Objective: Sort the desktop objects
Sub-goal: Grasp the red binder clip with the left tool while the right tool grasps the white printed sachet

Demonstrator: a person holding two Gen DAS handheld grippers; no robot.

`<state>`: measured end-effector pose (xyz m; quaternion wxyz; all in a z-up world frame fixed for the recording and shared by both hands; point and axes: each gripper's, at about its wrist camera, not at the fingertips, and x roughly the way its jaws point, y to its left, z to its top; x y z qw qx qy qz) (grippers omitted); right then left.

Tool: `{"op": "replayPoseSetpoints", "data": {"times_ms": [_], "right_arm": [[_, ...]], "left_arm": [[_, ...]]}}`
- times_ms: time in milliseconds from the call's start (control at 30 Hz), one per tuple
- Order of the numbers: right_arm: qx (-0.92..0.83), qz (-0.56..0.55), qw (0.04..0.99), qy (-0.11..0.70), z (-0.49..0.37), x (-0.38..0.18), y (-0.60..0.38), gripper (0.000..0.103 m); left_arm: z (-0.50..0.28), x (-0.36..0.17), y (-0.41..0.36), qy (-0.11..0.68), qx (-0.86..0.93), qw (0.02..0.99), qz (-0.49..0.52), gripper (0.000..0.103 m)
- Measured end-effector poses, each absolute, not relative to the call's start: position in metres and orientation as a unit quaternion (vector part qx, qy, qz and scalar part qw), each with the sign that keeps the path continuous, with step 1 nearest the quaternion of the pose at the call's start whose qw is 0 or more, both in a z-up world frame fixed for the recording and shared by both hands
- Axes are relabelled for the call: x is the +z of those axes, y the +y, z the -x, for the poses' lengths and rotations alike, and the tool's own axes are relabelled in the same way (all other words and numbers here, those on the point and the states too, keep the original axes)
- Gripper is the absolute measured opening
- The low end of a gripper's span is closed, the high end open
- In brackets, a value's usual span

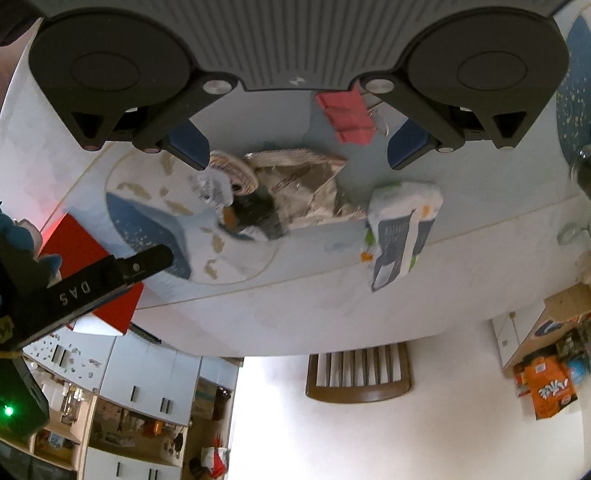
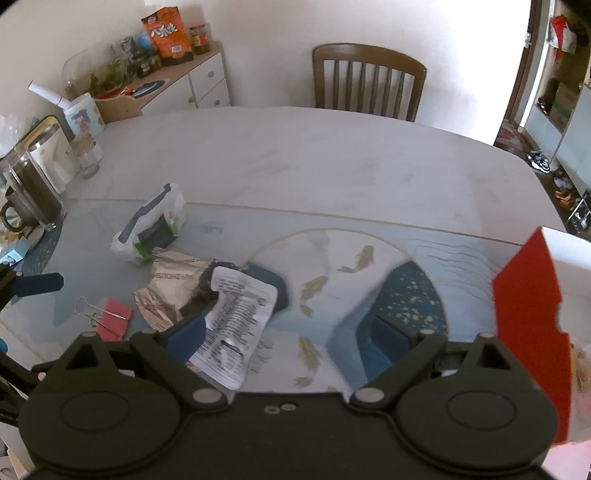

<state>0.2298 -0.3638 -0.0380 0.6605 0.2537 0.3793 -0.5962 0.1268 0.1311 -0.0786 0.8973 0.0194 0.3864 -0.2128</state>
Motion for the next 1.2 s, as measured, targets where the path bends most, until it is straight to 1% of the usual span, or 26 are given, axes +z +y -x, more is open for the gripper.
{"op": "replayPoseSetpoints", "data": {"times_ms": [633,733,900,1200], "right_arm": [[-0.593,-0.251,0.641,0.418,-0.262,-0.080,-0.404,0.095],[-0.592,-0.255,0.636,0.425,-0.262,-0.086,-0.409,0.091],[-0.589,-0.264,0.631,0.430,-0.264,-0.094,-0.415,0.087],[-0.593,-0.274,0.617,0.438,-0.258,-0.104,-0.417,0.076]], "left_arm": [[-0.144,-0.123,0.143,0.414,-0.208,0.885,-0.033,0.103],[-0.144,-0.127,0.143,0.416,-0.216,0.882,-0.041,0.103],[-0.144,-0.134,0.142,0.418,-0.222,0.879,-0.055,0.103],[-0.147,-0.147,0.142,0.425,-0.221,0.875,-0.066,0.103]]}}
